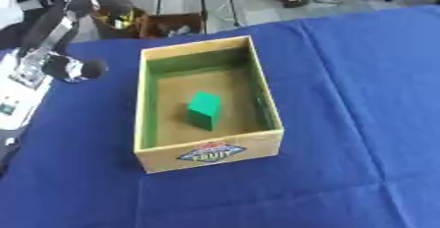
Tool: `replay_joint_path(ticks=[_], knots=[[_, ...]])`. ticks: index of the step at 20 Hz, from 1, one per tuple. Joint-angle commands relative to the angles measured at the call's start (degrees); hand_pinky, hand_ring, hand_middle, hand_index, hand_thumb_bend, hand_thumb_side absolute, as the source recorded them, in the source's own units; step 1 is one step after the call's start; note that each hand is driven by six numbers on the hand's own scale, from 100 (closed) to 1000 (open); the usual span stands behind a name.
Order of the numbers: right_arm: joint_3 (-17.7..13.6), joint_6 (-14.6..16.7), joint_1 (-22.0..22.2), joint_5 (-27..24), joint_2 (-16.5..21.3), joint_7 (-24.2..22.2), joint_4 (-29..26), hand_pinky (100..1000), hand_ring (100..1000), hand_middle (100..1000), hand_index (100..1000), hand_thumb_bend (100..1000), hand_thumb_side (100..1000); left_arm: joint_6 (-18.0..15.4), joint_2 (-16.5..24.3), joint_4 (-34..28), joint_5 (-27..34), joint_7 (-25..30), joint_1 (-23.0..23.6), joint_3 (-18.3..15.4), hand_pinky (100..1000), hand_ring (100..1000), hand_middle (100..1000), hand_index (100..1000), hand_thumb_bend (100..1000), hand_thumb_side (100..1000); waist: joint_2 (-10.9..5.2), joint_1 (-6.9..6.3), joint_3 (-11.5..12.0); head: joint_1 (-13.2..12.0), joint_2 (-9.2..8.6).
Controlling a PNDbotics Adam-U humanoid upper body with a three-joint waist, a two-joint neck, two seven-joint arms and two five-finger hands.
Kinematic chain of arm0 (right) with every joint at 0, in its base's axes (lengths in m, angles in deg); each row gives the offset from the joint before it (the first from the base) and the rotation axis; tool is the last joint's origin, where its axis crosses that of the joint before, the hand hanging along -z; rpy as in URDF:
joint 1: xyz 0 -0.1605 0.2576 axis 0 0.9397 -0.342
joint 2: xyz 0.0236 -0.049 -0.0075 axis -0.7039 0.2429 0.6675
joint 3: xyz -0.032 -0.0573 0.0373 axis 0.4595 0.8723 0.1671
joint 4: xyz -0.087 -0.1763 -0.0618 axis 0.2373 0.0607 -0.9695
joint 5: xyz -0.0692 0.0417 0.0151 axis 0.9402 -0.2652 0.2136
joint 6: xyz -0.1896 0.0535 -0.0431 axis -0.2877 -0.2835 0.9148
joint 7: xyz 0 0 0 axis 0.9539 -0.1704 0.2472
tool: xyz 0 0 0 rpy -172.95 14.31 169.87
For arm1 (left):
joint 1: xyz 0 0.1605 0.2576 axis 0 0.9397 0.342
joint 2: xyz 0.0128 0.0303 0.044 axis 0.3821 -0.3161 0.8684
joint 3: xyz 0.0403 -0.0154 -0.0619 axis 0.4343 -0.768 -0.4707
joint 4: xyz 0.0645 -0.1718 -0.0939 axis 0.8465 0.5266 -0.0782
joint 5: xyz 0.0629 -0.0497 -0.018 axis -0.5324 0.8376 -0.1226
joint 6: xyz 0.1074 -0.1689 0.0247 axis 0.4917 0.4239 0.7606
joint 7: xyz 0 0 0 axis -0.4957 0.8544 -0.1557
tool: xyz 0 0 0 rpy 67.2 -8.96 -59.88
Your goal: Pick up objects on the table and place them in the box.
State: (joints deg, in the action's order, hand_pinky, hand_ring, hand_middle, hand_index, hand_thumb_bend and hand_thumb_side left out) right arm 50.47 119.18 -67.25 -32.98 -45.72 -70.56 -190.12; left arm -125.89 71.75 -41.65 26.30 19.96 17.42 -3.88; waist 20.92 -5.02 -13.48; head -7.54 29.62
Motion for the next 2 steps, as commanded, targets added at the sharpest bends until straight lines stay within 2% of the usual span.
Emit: replay_joint_path(ticks=[1, 2], knots=[[-1.1, 0.2, 0.1, 0.0, 1.7, 0.6, -0.8, 932, 883, 704, 849, 100, 760, 1.2, 2.7, -1.3, 2.2, -0.8, -0.1, -1.8, 638, 653, 707, 775, 744, 978, -1.83, 0.42, 0.4, 1.5, -0.67], [-1.2, 0.2, 0.3, 0.2, 1.7, 0.8, -0.8, 932, 883, 704, 849, 100, 760, 1.6, 3.0, -2.1, 2.9, -1.3, 0.3, -2.2, 638, 654, 708, 782, 743, 997, -1.95, 0.42, 0.6, 1.9, -0.54]])
